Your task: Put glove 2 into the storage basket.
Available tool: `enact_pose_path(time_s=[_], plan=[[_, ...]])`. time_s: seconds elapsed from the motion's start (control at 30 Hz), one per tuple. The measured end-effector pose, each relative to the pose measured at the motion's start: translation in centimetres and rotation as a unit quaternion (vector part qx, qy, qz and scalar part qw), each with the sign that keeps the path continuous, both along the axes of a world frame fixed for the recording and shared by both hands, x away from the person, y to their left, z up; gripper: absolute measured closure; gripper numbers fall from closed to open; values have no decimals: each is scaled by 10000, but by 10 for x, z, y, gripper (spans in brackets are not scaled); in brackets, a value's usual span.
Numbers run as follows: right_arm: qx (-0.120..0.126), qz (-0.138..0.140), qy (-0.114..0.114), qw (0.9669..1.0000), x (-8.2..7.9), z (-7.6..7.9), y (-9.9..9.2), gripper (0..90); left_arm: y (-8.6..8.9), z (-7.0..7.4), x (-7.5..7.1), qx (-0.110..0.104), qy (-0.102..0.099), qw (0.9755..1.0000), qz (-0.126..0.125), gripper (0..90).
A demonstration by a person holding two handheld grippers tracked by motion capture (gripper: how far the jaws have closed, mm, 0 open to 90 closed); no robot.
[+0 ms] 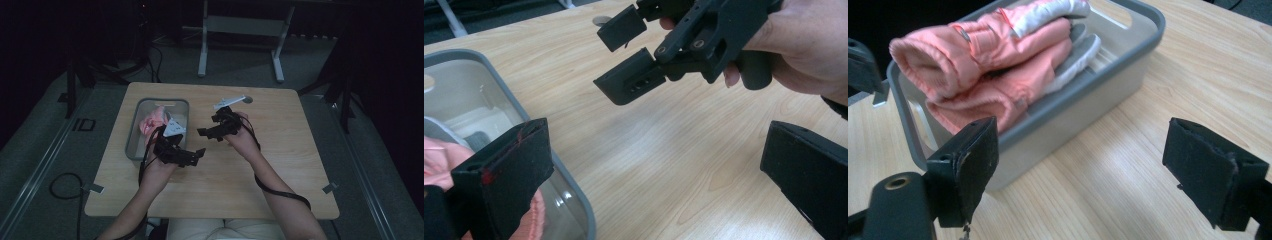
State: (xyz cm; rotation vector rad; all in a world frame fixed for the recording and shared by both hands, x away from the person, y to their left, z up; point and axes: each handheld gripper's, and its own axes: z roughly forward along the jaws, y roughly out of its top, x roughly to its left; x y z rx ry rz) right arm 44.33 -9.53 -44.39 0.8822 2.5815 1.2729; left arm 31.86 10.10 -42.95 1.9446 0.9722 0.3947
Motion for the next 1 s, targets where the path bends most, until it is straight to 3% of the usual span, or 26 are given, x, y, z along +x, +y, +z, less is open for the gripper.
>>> enact_pose_path(time_s=[0.23, 0.47, 0.73, 0.8, 0.97, 1.0], plan=[[-98, 1, -8, 10000, -4, -13, -10, 147, -12, -10, -5, 195, -68, 9997, -102, 0], [-175, -84, 41, 9998, -6, -26, -19, 148, -20, -21, -10, 227, -153, 9994, -223, 0], [-316, -258, 99, 9991, -8, -47, -31, 149, -33, -42, -14, 480, -169, 9979, -403, 0], [-367, -352, 13, 9987, -9, -53, -34, 146, -35, -47, -14, 536, -220, 9976, -367, 0], [-392, -529, 12, 9978, -7, -68, -40, 146, -42, -59, -16, 621, -185, 9970, -416, 0], [-403, -541, 27, 9977, -8, -70, -41, 146, -43, -62, -16, 561, -181, 9973, -427, 0]])
